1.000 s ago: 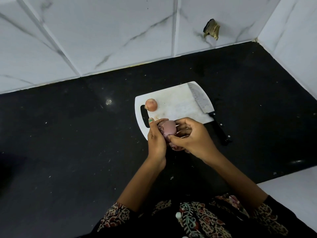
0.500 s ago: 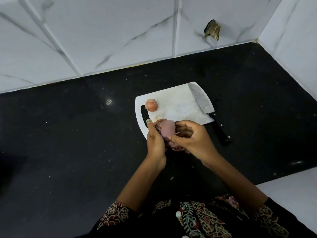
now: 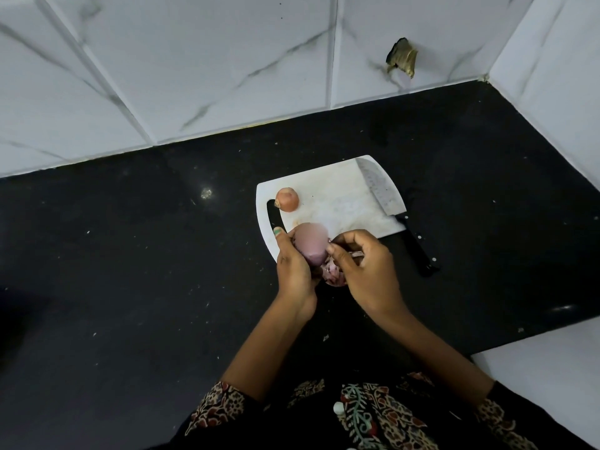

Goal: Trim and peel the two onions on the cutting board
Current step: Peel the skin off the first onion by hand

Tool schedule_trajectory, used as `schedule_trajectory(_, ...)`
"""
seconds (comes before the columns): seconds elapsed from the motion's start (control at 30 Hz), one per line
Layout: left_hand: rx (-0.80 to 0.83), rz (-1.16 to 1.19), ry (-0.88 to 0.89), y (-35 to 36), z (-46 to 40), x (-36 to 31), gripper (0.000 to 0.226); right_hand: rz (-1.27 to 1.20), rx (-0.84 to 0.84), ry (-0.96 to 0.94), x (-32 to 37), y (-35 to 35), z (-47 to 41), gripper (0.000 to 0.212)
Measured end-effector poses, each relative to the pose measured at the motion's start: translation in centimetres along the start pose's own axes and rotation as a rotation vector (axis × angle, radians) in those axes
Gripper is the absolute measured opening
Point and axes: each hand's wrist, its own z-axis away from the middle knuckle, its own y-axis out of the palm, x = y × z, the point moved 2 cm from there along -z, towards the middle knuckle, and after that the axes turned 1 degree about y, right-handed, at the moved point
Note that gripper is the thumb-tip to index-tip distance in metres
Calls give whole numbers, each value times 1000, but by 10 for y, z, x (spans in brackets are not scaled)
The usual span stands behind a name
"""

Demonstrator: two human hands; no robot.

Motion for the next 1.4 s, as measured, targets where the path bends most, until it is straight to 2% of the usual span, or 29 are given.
schedule_trajectory(0.17,35,68,-77,-1,1,1,48,36,-88,69,-10,-12,-13,3)
schedule_trajectory(0.23,61,48,-79,-3,0,3,50,67,-128,118,-17,-19,-19,9)
schedule_trajectory(0.43,84,-75,-36,-1,0,3,45,85,-27,196,-22,-27,-20,24)
schedule_trajectory(0.53,70,-103,-4,-2,-2,5,45,222,74,110,-13,-26,-20,15)
schedule_trajectory(0.63,71,-125,25,-2,-3,6,43,432,53,-8,-5,-28,-17,18)
schedule_trajectory(0.7,78,-144,49,-2,-4,7,42,462,62,-15,-1,-29,-19,9)
schedule_trajectory(0.9,124,-168,143,-1,-8,9,42,91,282,95,12,-21,-16,22)
schedule_trajectory(1.03,160,-207,215,1,-7,9,41,75,262,97,14,-18,-14,31)
schedule_trajectory(1.4,160,-257,264,-1,-5,5,39,-14,289,111,8,-20,-17,26)
